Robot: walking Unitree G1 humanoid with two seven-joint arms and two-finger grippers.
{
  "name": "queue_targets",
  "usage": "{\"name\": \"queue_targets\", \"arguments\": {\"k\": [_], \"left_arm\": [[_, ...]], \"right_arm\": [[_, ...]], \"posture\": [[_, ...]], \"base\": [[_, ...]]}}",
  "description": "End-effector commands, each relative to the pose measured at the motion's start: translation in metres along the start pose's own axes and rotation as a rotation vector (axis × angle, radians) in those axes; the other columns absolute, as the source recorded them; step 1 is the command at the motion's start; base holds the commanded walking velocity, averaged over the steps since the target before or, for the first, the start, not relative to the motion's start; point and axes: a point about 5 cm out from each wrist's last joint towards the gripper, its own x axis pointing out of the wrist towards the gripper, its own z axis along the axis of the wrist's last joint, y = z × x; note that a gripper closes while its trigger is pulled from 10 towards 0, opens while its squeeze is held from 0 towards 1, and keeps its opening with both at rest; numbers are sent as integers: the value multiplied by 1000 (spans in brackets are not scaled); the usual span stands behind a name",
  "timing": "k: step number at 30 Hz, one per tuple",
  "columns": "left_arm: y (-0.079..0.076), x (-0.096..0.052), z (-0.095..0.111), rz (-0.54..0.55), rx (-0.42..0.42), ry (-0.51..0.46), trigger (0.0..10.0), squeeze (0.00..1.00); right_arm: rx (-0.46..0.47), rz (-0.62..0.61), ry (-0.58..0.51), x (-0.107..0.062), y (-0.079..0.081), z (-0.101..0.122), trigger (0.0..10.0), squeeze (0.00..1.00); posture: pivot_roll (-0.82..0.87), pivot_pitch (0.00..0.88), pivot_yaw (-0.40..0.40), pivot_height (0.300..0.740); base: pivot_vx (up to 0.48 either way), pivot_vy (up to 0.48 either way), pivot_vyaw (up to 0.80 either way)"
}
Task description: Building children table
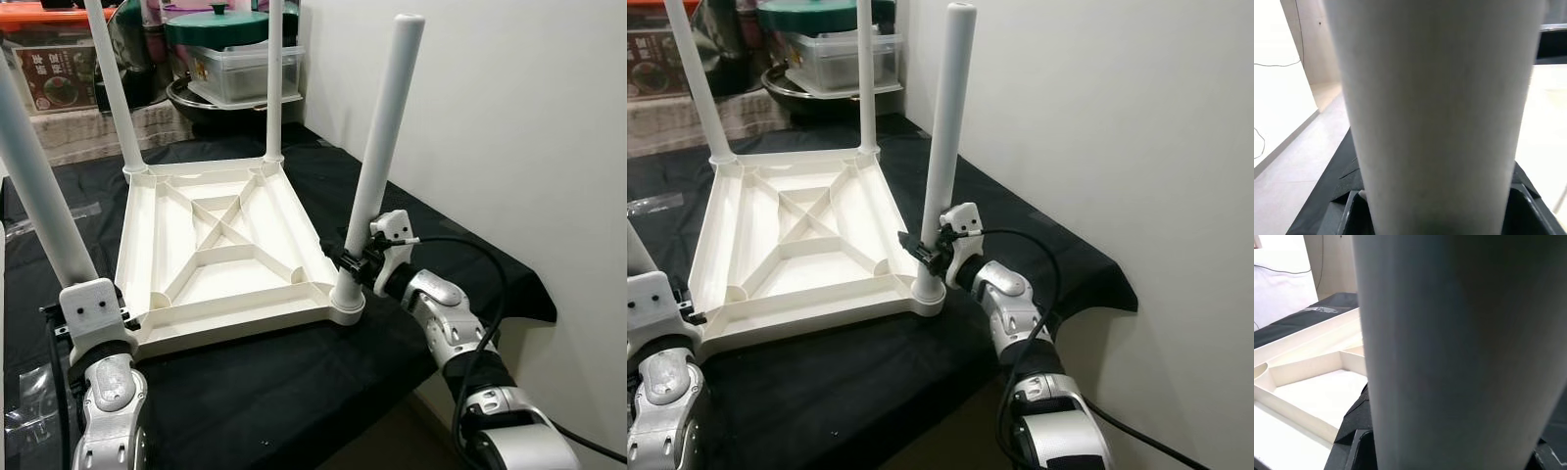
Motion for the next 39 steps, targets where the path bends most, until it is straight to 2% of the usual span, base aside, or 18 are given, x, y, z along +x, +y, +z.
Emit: {"name": "queue_targets", "arguments": {"k": [1, 3, 4, 5, 6, 11, 17, 18, 19, 20, 21, 28, 29, 30, 31, 32, 35, 39], "left_arm": [[-5, -6, -12, -45, 133, 24, 10000, 0], [-5, -7, -12, -53, 132, 16, 10000, 0], [-7, -9, -10, -68, 128, -7, 10000, 902], [-7, -9, -10, -68, 128, -7, 10000, 902], [-9, -11, -7, -90, 111, -30, 10000, 1000], [-13, -14, -2, -145, 66, -72, 10000, 1000], [-9, -17, 8, -128, 70, -144, 10000, 1000], [-8, -17, 11, -125, 71, -164, 10000, 1000], [-8, -17, 11, -125, 71, -164, 10000, 1000], [-5, -22, 15, -128, 81, -197, 10000, 1000], [-2, -25, 16, -121, 99, -208, 10000, 1000], [7, -33, 12, -103, 166, -223, 10000, 1000], [9, -35, 11, -111, 168, -221, 10000, 761], [10, -36, 10, -117, 165, -219, 10000, 761], [10, -38, 10, -124, 161, -221, 10000, 106], [10, -38, 11, -134, 157, -227, 10000, 0], [6, -40, 14, -169, 146, -244, 10000, 0], [3, -41, 15, -189, 138, -245, 10000, 0]], "right_arm": [[-76, 59, -62, 13, 6, 24, 10000, 0], [-68, 56, -61, 14, 6, 22, 10000, 0], [-59, 51, -62, 14, 7, 20, 10000, 0], [-59, 51, -62, 14, 7, 20, 10000, 0], [-48, 48, -64, 15, 8, 19, 10000, 0], [-33, 32, -69, 15, 9, 16, 10000, 0], [-12, 14, -99, 15, 8, 20, 10000, 0], [-8, 7, -105, 15, 8, 21, 10000, 247], [-8, 7, -105, 15, 8, 21, 10000, 247], [14, -34, -133, 15, 5, 23, 10000, 882], [30, -64, -141, 14, 3, 23, 10000, 1000], [57, -169, -194, 10, -4, 28, 10000, 1000], [65, -202, -224, 8, -6, 31, 10000, 1000], [71, -221, -242, 6, -7, 33, 10000, 1000], [69, -248, -264, 4, -8, 36, 10000, 1000], [70, -266, -287, 2, -8, 39, 10000, 1000], [78, -295, -347, -3, -7, 50, 10000, 1000], [82, -298, -373, -4, -7, 57, 10000, 1000]], "posture": [[84, 0, -80, 740], [84, 0, -80, 740], [81, 0, -80, 740], [81, 0, -80, 740], [77, 0, -79, 740], [73, 0, -78, 740], [74, 0, -82, 740], [74, 0, -82, 740], [74, 0, -82, 740], [75, 0, -83, 740], [76, 0, -83, 740], [74, 0, -82, 740], [73, 0, -82, 740], [73, 0, -82, 740], [73, 0, -82, 740], [73, 0, -82, 740], [67, 0, -77, 740], [62, 0, -74, 740]], "base": [[0, 0, 0], [0, 0, 0], [0, 0, 0], [0, 0, 0], [0, 0, 0], [0, 0, 0], [0, 0, 0], [0, 0, 0], [0, 0, 0], [0, 0, 0], [0, 0, 0], [0, 0, 0], [0, 0, 0], [0, 0, 0], [0, 0, 0], [0, 0, 0], [0, 0, 0], [0, 0, 0]]}}
